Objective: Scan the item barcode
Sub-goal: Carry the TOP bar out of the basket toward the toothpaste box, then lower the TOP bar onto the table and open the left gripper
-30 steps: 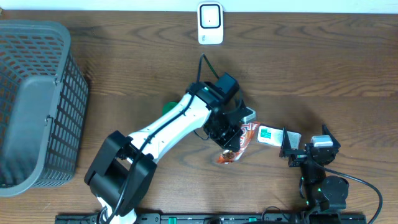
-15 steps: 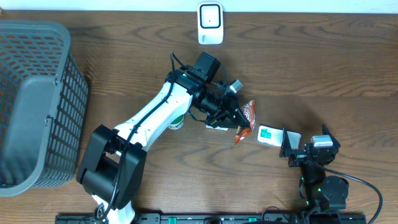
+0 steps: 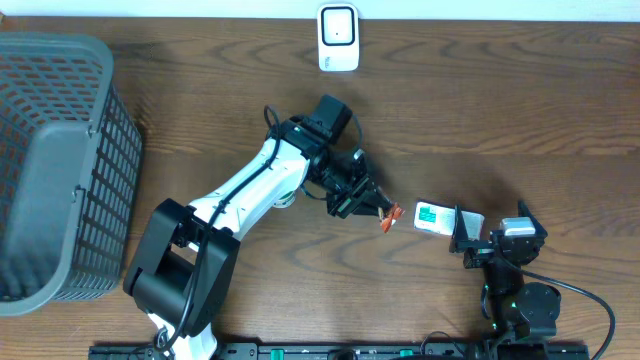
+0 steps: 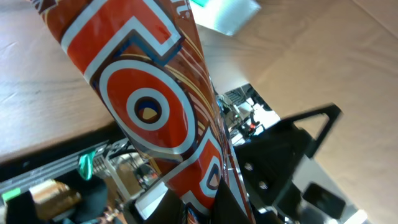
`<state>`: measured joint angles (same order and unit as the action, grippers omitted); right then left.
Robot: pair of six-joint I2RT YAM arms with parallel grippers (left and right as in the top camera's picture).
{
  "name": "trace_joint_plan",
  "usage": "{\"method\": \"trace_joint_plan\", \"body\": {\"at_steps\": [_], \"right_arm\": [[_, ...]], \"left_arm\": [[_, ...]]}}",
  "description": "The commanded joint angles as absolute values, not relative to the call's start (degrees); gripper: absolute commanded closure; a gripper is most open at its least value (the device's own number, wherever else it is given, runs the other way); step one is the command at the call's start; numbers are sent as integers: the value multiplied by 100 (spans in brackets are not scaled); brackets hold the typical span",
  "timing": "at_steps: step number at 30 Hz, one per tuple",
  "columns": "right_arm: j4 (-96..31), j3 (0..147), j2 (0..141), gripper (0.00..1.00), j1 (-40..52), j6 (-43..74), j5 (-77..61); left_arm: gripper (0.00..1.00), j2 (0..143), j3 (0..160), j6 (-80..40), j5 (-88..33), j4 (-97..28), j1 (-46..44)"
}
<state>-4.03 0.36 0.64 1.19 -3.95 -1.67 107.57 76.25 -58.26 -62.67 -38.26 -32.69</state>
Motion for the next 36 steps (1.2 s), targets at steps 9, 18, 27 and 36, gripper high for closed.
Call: {"method": "trace_joint_plan", "body": {"at_steps": [9, 18, 27, 36], "right_arm": [[-425, 32, 49, 1, 117, -327, -158], [-425, 32, 49, 1, 117, -325, -158], [-427, 32, 49, 1, 117, -327, -158], [-425, 32, 49, 1, 117, -327, -158]], "left_arm": [[92, 10713, 7467, -6689, -6683, -3238, -3343], [92, 10724, 7430, -7599, -6654, -1999, -3479], [92, 10927, 7393, -8337, -6578, -1896, -3470], [29, 10936, 7393, -7983, -5677, -1890, -3435]]}}
